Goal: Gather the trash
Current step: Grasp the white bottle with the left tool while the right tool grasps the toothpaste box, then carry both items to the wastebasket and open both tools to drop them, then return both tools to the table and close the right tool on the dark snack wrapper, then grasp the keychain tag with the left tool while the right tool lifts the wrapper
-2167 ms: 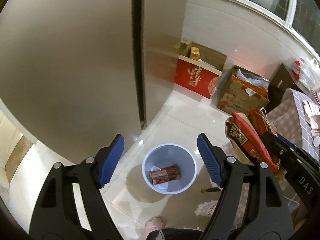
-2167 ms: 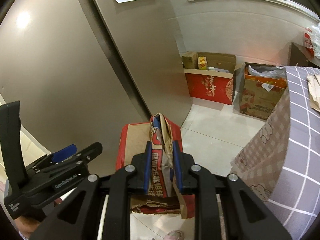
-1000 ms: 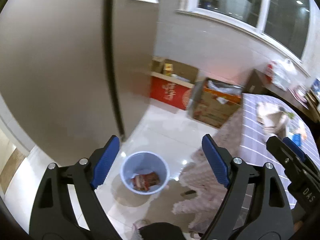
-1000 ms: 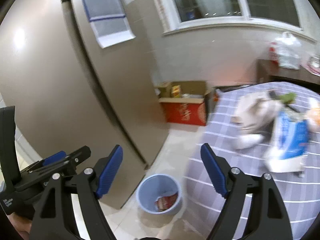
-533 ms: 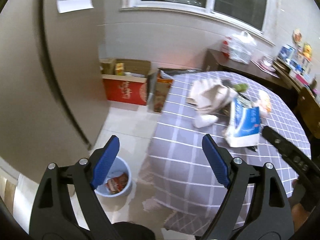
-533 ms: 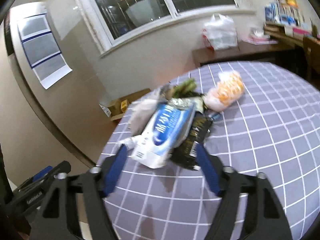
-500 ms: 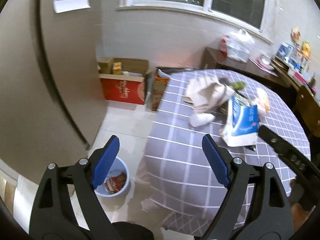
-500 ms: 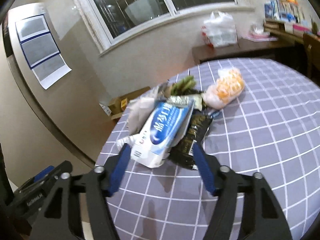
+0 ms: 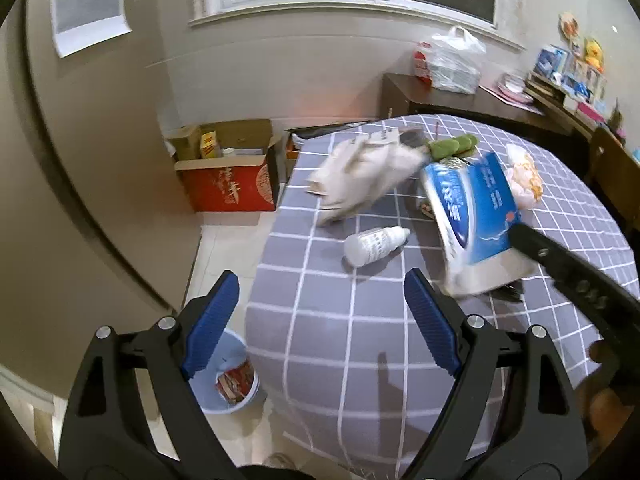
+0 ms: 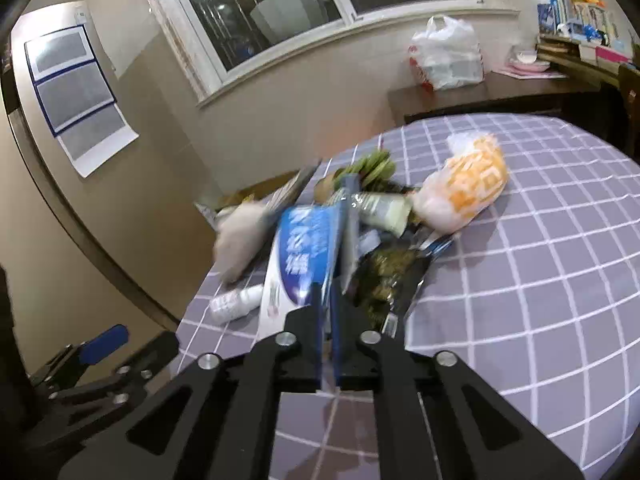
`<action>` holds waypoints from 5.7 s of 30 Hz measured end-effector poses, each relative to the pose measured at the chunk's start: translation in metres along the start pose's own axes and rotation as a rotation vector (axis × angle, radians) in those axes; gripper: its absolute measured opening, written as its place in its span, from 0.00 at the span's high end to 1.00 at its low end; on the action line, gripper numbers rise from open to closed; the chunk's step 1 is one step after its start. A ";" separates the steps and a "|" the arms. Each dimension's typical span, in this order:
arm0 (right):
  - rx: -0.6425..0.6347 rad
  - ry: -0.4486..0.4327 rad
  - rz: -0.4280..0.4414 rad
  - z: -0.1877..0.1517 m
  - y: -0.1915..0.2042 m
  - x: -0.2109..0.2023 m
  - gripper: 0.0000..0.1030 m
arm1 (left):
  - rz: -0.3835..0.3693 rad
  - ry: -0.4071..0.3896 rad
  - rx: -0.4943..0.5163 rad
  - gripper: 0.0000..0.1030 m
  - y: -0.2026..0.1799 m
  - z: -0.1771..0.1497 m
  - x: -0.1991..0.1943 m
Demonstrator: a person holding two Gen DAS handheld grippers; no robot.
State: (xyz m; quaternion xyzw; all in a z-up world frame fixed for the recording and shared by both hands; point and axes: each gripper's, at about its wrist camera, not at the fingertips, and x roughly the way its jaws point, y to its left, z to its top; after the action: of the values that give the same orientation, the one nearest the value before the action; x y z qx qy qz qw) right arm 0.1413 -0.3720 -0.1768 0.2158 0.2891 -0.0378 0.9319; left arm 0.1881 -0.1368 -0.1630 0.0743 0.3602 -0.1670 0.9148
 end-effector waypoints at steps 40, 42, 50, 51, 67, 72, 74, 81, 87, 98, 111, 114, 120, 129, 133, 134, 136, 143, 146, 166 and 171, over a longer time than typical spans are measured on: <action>-0.138 -0.087 0.107 -0.006 0.102 -0.064 0.97 | -0.025 -0.129 -0.182 0.61 0.082 -0.010 -0.072; -0.166 -0.064 0.138 -0.012 0.127 -0.056 0.97 | 0.009 -0.128 -0.212 0.61 0.104 -0.017 -0.078; -0.263 0.046 0.226 -0.043 0.205 -0.008 0.97 | 0.171 -0.092 -0.348 0.61 0.208 -0.052 -0.074; -0.277 0.059 0.234 -0.047 0.212 -0.002 0.97 | 0.187 -0.085 -0.361 0.61 0.218 -0.056 -0.071; -0.427 0.271 0.281 -0.127 0.302 0.137 0.56 | 0.336 0.091 -0.482 0.61 0.316 -0.107 -0.001; -0.444 0.260 0.253 -0.127 0.301 0.135 0.53 | 0.302 0.111 -0.469 0.61 0.305 -0.105 0.018; -0.444 0.252 0.245 -0.126 0.296 0.129 0.52 | 0.292 0.113 -0.461 0.61 0.301 -0.103 0.022; -0.452 0.221 0.234 -0.122 0.291 0.120 0.48 | 0.272 0.122 -0.415 0.61 0.288 -0.097 0.033; -0.443 0.178 0.215 -0.114 0.281 0.112 0.41 | 0.264 0.110 -0.404 0.61 0.283 -0.088 0.036; -0.405 0.154 0.201 -0.104 0.265 0.103 0.39 | 0.297 0.149 -0.416 0.21 0.278 -0.086 0.041; -0.376 0.133 0.194 -0.091 0.242 0.065 0.37 | 0.283 0.077 -0.380 0.21 0.247 -0.071 -0.008; -0.366 0.119 0.193 -0.085 0.236 0.055 0.37 | 0.277 0.061 -0.357 0.21 0.232 -0.066 -0.019; -0.336 0.083 0.172 -0.071 0.206 0.025 0.35 | 0.243 0.020 -0.282 0.21 0.188 -0.050 -0.040; -0.235 0.053 0.030 -0.034 0.103 -0.014 0.32 | 0.107 -0.003 -0.151 0.21 0.095 -0.022 -0.040; -0.169 0.055 -0.073 -0.022 0.048 -0.019 0.32 | 0.061 0.003 -0.089 0.21 0.052 -0.014 -0.031; -0.155 0.064 -0.103 -0.018 0.034 -0.018 0.32 | 0.050 0.007 -0.075 0.21 0.042 -0.011 -0.028; -0.124 0.093 -0.134 -0.013 0.010 -0.012 0.32 | 0.036 0.011 -0.058 0.21 0.027 -0.008 -0.022; -0.132 0.178 -0.123 -0.003 -0.012 0.014 0.55 | 0.005 0.035 0.007 0.21 -0.009 0.004 -0.005; -0.162 0.210 -0.114 -0.003 -0.012 0.023 0.70 | -0.005 0.043 0.006 0.21 -0.011 0.005 0.000; -0.059 0.131 -0.054 0.012 -0.075 -0.023 0.79 | -0.173 0.143 0.054 0.21 -0.103 0.009 0.037; -0.044 0.162 -0.053 0.011 -0.086 -0.017 0.76 | -0.153 0.182 0.089 0.30 -0.116 0.003 0.049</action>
State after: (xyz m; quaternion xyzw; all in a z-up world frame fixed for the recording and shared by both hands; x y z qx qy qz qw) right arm 0.1161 -0.4553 -0.1914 0.1899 0.3697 -0.0387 0.9087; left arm 0.1822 -0.2581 -0.1963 0.1021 0.4386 -0.2447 0.8587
